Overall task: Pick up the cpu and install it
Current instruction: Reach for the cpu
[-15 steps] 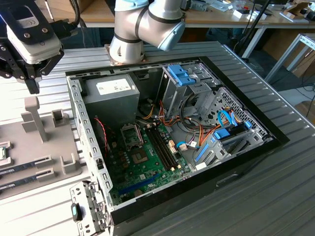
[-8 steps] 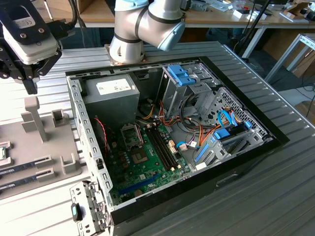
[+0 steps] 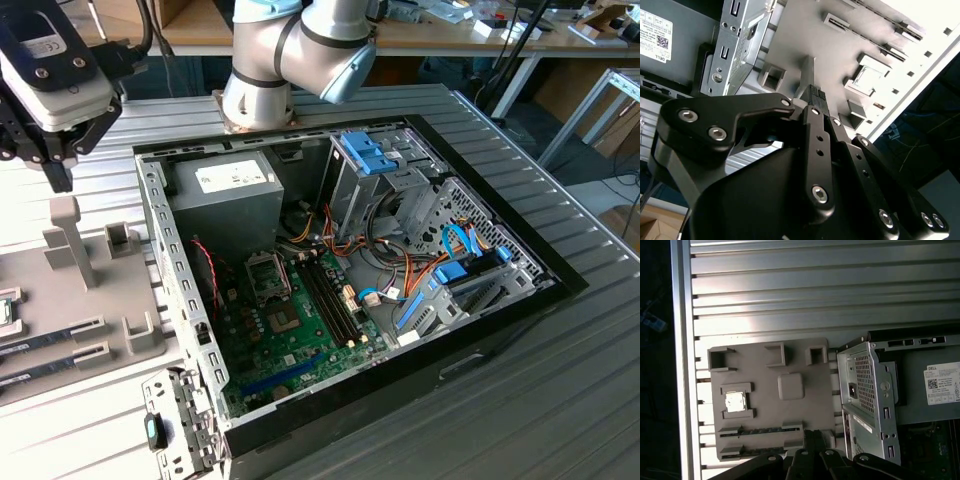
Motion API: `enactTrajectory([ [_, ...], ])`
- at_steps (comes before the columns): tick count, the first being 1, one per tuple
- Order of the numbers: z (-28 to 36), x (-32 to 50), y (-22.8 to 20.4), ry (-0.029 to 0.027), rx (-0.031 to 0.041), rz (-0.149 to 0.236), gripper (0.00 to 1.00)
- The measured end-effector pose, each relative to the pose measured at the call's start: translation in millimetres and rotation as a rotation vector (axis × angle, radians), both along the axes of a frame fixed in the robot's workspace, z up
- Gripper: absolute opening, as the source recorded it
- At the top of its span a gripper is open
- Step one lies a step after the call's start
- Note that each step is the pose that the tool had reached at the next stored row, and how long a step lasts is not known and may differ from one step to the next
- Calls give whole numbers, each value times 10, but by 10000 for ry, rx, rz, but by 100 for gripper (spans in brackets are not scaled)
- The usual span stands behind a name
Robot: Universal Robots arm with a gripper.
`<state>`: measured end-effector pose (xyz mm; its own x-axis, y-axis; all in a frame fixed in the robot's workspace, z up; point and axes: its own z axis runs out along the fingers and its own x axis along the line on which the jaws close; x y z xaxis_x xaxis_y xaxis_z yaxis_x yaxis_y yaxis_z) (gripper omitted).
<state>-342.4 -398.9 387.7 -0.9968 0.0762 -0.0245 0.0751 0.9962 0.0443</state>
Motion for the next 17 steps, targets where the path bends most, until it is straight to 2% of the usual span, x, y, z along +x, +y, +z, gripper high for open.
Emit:
enactTrajectory([
  [17, -4, -40, 0, 0, 0, 0, 11],
])
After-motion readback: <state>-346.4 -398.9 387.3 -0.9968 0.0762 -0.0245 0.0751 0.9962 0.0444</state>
